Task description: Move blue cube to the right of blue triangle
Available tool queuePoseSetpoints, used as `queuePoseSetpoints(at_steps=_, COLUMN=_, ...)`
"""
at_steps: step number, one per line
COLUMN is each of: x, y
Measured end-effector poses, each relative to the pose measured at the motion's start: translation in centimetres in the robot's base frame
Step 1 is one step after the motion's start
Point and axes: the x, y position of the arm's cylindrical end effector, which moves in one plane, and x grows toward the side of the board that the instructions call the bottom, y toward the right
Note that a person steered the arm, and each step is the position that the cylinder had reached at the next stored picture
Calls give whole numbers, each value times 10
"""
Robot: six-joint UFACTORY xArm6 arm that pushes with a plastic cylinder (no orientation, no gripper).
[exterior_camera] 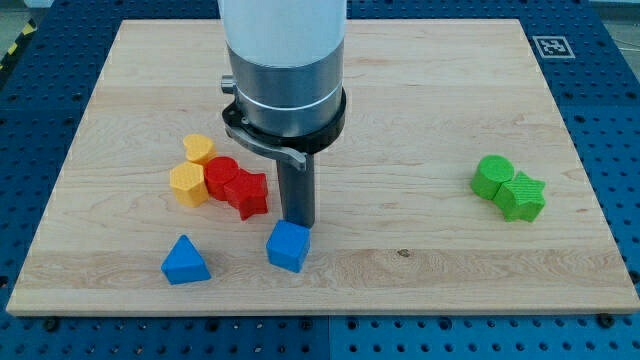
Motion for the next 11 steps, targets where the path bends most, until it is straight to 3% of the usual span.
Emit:
queuePoseSetpoints(at_steps=4, x=-22, y=32)
queuePoseSetpoints(at_steps=7, x=30, y=38)
queuePoseSetpoints(at_steps=11, x=29, y=19)
